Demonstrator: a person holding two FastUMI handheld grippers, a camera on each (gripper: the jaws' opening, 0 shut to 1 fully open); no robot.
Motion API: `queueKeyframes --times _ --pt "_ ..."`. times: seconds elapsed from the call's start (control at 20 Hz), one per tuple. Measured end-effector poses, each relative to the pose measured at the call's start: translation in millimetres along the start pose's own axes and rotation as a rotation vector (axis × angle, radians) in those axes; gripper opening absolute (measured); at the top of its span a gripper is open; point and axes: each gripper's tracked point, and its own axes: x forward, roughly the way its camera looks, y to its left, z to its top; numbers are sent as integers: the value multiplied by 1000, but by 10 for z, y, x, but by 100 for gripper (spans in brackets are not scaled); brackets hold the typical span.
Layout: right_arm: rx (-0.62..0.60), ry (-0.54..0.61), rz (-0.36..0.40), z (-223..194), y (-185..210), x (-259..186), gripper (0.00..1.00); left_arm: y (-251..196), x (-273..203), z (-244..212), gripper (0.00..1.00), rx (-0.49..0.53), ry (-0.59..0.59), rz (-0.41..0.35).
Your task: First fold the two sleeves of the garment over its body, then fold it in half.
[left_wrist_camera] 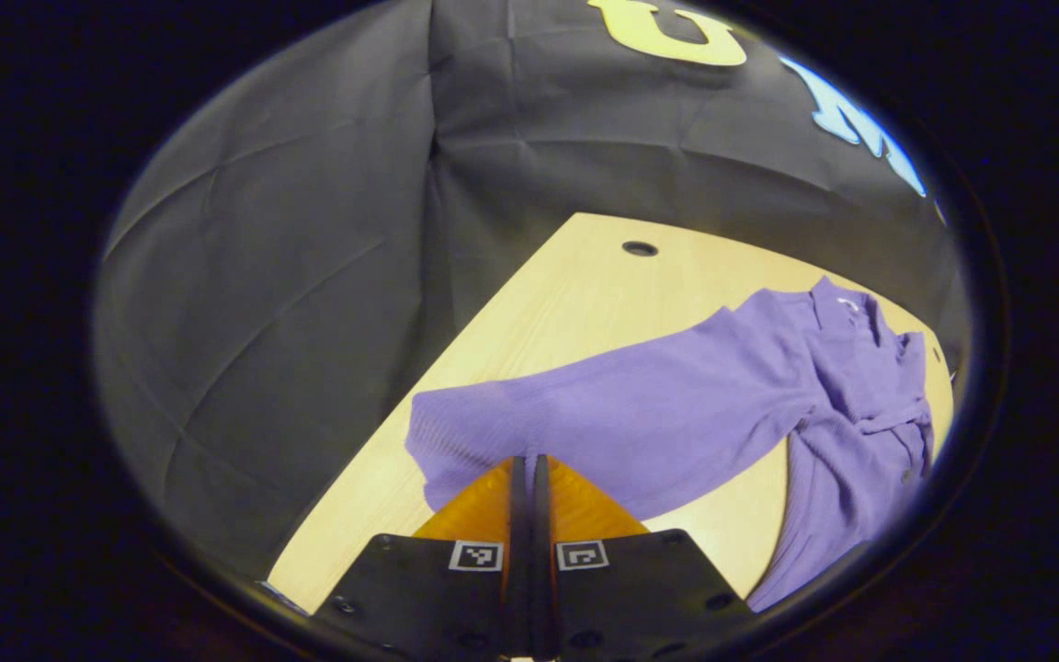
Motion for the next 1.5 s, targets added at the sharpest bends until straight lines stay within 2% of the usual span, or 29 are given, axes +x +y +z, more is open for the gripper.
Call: queueKeyframes --times 0.25,0.35,0.4,0.55,0.65,1.1,1.3,1.35,1.5 --pt "51 -9 -15 -26 -255 -53 63 -675 -20 466 7 40 -60 -85" --pt "79 -13 -28 -49 -406 -72 63 -1079 -45 694 7 63 -87 -139" --pt "106 -16 -43 -66 -560 -111 63 -1454 -77 840 7 84 -107 -181" --pt "143 -20 -67 -93 -791 -174 63 -2008 -138 998 7 120 -132 -248" --pt "180 -22 -87 -134 -989 -221 63 -2534 -221 1087 7 158 -148 -310" --pt "271 6 -151 -394 -1692 -338 63 -4434 -571 942 7 316 -155 -539" --pt "286 20 -161 -482 -1898 -330 63 -5042 -698 730 7 366 -148 -601" --pt "288 23 -164 -490 -1952 -351 58 -5153 -701 688 7 375 -142 -611" --pt "291 40 -169 -559 -2091 -409 58 -5415 -653 516 7 389 -119 -620"
